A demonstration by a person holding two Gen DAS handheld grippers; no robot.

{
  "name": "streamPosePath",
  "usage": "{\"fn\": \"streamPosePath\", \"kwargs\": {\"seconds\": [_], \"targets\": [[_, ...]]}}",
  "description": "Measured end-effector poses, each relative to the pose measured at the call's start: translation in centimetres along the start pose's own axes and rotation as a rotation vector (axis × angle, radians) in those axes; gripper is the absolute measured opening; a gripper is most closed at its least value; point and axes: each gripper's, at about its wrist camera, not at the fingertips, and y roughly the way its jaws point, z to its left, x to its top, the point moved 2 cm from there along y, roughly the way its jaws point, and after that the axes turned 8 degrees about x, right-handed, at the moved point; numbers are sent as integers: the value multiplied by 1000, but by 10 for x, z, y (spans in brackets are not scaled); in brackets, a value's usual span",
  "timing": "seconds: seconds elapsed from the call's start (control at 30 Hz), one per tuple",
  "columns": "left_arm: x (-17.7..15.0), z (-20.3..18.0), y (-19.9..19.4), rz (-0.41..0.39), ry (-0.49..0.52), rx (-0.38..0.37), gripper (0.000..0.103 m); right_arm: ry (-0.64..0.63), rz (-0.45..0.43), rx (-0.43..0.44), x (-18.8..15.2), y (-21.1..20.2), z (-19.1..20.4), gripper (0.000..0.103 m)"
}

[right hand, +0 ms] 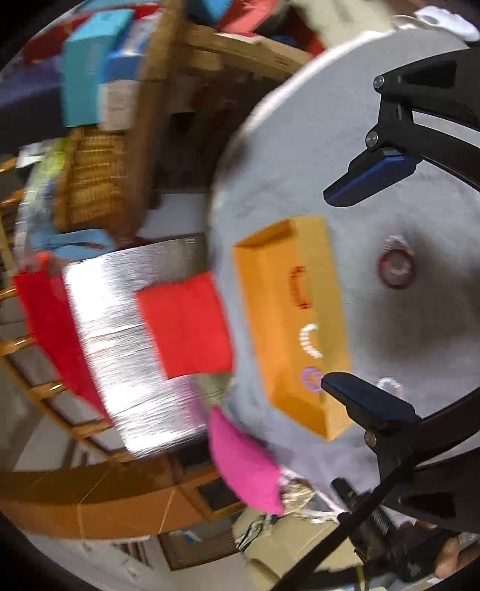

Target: Organize jewelry

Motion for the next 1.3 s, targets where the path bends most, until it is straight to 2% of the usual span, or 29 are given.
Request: {"fn": "streamPosePath", "kwargs": {"seconds": [0.07, 0.27, 0.4, 0.67, 0.87, 0.97, 1.03, 1.1, 1.3], "targets": [[-4, 0, 7, 20, -6, 5, 84, 18, 52, -7, -2, 16, -1, 93], [-12, 13, 20, 47, -144, 3, 84, 39, 119, -11, -10, 40, 1, 92], [-13, 14, 19, 37, -106, 44, 84, 39, 110, -8, -11, 42, 4, 92], [-14, 2, 8, 10, 42, 70, 84, 17, 124, -7, -15, 47, 13, 92], [-14, 4, 8, 17, 50, 64, 84, -9, 141, 6, -21, 50, 23, 92], [-13, 6, 10, 27, 40, 59, 84, -16, 154, 27, -23, 54, 29, 87], [-12, 7, 10, 28, 33, 58, 84, -27, 161, 34, -24, 55, 33, 75], [-12, 7, 11, 29, 36, 61, 85, -43, 180, 32, -26, 59, 37, 68], [-15, 7, 12, 40, 44, 62, 84, -51, 224, 32, -33, 67, 39, 67]]}}
